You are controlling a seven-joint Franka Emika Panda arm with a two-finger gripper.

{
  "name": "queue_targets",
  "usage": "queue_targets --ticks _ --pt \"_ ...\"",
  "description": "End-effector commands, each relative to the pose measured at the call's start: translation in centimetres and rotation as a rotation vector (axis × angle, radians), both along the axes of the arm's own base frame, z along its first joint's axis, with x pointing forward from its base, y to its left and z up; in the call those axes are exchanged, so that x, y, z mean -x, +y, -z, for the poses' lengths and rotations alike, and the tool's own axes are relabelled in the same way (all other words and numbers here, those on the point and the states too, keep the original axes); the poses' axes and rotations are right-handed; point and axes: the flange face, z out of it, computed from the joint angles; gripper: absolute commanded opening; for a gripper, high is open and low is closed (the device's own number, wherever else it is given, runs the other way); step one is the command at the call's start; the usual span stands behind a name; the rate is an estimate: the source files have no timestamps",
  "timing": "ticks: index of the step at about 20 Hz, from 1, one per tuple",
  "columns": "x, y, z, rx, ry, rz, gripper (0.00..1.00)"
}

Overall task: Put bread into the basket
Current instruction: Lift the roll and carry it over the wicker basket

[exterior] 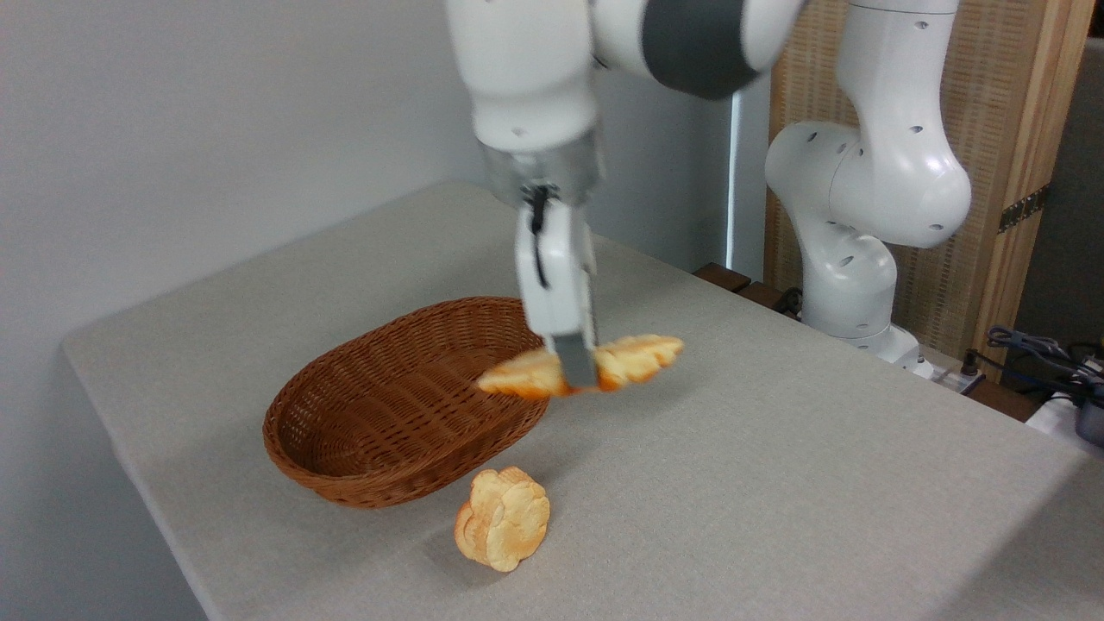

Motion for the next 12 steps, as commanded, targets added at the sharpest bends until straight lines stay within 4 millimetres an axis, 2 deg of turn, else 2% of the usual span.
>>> queue_targets --ticks 1,4,10,12 --pt "-1.5 -4.1 -1.5 0.031 -0.009 -0.055 0.32" --pt "-2.2 -5.7 -1.5 0.024 -0.024 -0.136 0.32" --pt "-4.4 -12.3 -0.1 -0.023 -0.036 -0.381 0.34" --pt "-5.1 -13.2 0.2 -0.02 -0.055 -0.476 0.36"
